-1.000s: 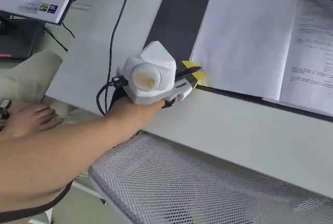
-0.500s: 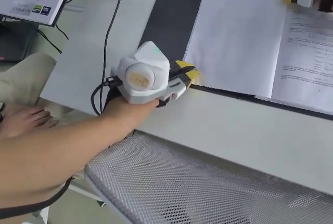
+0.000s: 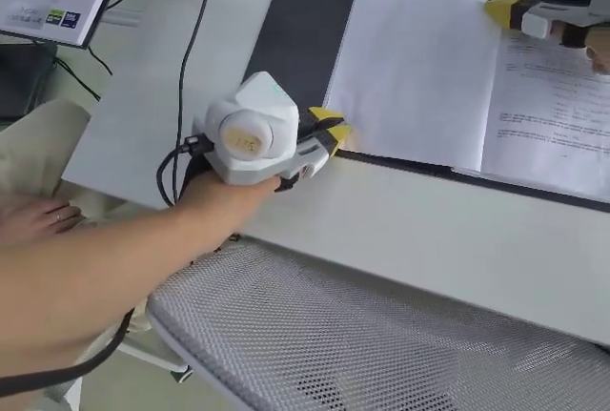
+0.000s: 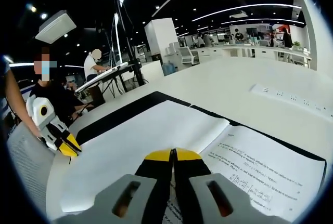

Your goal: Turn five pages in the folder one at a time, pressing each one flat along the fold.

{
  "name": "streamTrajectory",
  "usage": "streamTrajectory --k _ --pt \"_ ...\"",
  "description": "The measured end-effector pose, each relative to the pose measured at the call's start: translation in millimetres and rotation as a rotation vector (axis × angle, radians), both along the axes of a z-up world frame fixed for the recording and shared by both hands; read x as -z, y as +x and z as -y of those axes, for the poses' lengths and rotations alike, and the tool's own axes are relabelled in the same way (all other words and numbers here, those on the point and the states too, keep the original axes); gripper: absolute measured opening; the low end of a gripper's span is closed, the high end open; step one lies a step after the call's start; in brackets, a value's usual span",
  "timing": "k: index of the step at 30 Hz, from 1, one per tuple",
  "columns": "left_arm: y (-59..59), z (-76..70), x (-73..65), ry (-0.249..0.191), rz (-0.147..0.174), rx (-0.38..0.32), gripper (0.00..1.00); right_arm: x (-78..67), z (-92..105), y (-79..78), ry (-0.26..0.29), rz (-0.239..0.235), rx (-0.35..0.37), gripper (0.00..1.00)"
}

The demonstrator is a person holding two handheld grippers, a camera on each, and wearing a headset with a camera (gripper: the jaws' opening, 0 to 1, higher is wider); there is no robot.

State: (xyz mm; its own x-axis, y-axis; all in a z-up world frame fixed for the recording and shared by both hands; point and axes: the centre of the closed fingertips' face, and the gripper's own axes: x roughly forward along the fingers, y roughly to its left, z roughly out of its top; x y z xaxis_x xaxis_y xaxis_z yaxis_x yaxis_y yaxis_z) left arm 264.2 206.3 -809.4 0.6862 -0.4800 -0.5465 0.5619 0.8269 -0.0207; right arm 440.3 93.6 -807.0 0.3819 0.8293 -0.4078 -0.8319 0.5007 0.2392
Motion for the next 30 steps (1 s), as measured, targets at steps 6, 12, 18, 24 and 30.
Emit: streamTrajectory --k 6,12,18,24,30 --pt "-0.7 0.4 -0.4 0.003 -0.001 0.001 0.05 -6.6 1.7 -21.7 0.003 0.005 -0.029 0.00" --pt "-0.8 0.5 -0.1 0.008 -0.002 0.002 0.05 -8.9 3.0 -40.7 0.013 0.001 -0.042 0.00" --pt "-1.5 1.0 -0.3 0.012 0.002 0.006 0.05 -10.8 3.9 -63.7 0.022 -0.014 -0.062 0.00" --pt "-1.9 1.5 -0.8 0.014 0.004 0.009 0.05 -10.5 5.1 -89.6 0.022 -0.025 -0.077 0.00" --pt "-2.3 1.7 -1.4 0.014 0.005 0.008 0.05 -7.1 6.8 -106.8 0.020 -0.041 -0.110 0.00"
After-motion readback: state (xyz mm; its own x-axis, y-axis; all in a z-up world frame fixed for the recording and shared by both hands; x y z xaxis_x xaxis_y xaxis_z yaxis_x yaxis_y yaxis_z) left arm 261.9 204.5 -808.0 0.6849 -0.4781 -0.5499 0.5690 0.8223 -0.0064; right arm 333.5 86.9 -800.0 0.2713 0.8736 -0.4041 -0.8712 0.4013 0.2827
